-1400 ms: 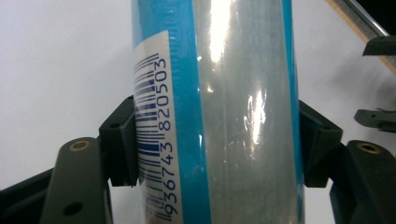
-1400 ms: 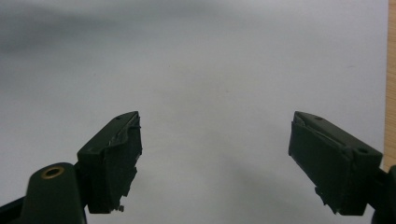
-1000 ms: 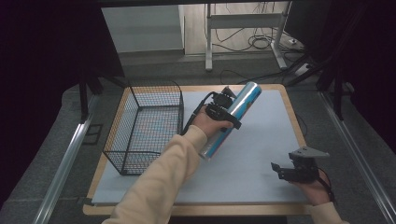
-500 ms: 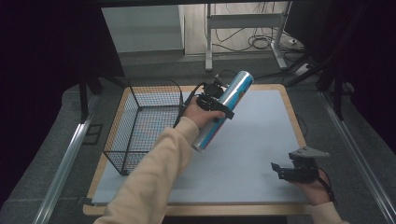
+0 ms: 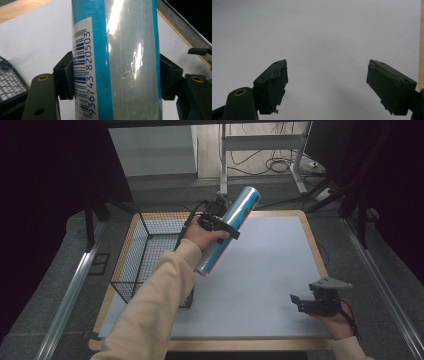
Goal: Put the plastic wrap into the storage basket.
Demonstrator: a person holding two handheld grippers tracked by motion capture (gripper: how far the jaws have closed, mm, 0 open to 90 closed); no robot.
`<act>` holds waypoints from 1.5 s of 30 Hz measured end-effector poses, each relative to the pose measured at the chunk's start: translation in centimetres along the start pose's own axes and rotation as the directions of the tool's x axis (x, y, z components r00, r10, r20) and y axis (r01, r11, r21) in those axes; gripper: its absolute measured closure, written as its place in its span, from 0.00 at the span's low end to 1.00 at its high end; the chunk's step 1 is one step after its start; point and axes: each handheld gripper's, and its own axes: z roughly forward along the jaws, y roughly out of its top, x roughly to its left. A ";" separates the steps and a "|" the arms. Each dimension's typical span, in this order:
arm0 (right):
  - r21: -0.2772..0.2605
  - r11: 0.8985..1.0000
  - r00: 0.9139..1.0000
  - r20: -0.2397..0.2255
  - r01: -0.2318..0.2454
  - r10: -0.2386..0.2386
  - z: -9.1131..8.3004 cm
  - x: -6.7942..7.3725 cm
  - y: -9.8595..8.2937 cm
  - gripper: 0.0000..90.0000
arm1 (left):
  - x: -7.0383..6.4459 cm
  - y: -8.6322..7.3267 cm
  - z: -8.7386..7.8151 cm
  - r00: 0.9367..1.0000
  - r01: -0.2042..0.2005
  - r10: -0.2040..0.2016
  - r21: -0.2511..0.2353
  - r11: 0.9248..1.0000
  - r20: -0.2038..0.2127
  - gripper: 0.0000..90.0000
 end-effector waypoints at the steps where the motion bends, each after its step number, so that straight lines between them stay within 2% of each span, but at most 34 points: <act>1: 0.000 1.000 1.000 -0.001 0.000 0.000 0.0 0.0 0.0 0.19 | 0.2 0.0 -0.1 1.000 0.002 -0.002 0.000 1.000 -0.005 0.35; 13: 0.003 1.000 1.000 -0.001 0.002 -0.002 0.0 0.1 0.0 0.19 | 3.2 -0.8 -1.1 0.998 0.039 -0.039 -0.004 0.999 -0.048 0.35; 28: 0.005 1.000 1.000 0.001 0.006 -0.006 0.1 0.1 0.0 0.19 | 5.8 -2.0 -2.6 0.993 0.063 -0.063 -0.008 0.998 -0.098 0.35; 39: 0.009 1.000 1.000 0.005 0.004 -0.004 0.1 0.1 0.0 0.19 | 8.2 -3.7 -3.9 0.987 0.092 -0.094 -0.018 0.996 -0.131 0.35; 45: 0.014 1.000 1.000 0.005 0.006 -0.006 0.2 0.2 0.0 0.19 | 9.9 -4.7 -4.2 0.980 0.119 -0.120 -0.017 0.993 -0.158 0.35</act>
